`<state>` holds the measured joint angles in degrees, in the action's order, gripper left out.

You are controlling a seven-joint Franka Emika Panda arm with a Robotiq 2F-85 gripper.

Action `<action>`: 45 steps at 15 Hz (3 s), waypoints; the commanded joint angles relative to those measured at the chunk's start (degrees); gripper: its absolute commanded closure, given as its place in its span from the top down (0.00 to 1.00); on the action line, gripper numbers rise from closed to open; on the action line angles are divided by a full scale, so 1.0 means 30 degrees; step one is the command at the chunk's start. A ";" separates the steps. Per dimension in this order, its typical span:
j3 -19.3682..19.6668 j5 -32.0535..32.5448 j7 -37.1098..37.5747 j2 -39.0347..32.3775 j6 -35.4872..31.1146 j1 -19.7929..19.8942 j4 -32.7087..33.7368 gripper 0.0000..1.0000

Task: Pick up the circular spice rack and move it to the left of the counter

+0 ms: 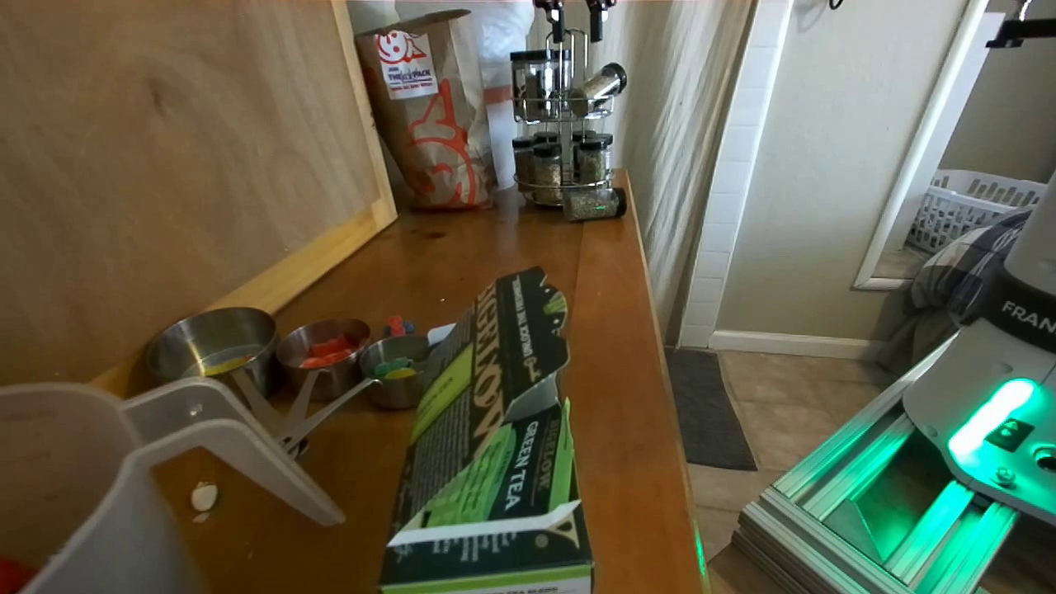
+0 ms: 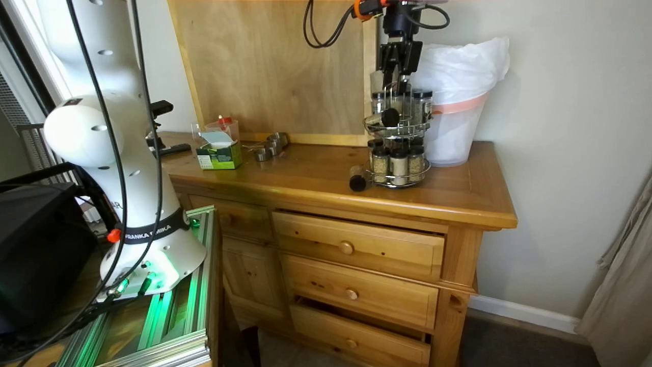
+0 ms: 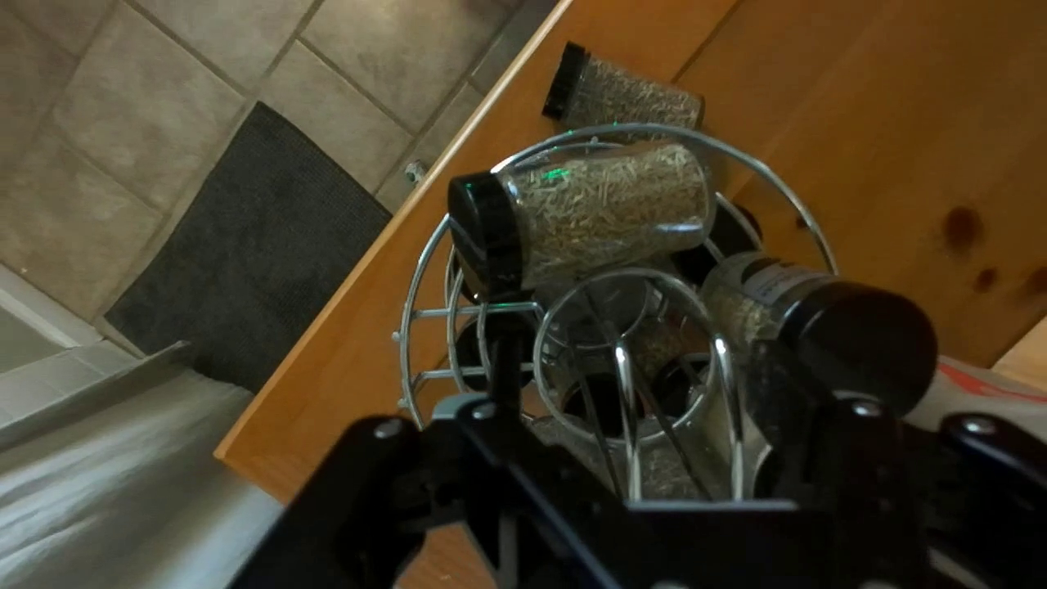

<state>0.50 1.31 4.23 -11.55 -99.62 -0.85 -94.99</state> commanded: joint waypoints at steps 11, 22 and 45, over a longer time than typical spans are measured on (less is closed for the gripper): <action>-0.0352 -0.0998 -0.0073 -0.0163 0.0517 0.0006 0.0465 0.07; -0.0362 -0.1208 0.1518 -0.0599 -0.1413 -0.0197 0.0786 0.99; -0.0146 -0.1079 0.1685 -0.0562 -0.0187 -0.0063 0.0826 0.00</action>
<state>0.18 -1.04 8.80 -14.60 -101.95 -0.94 -93.64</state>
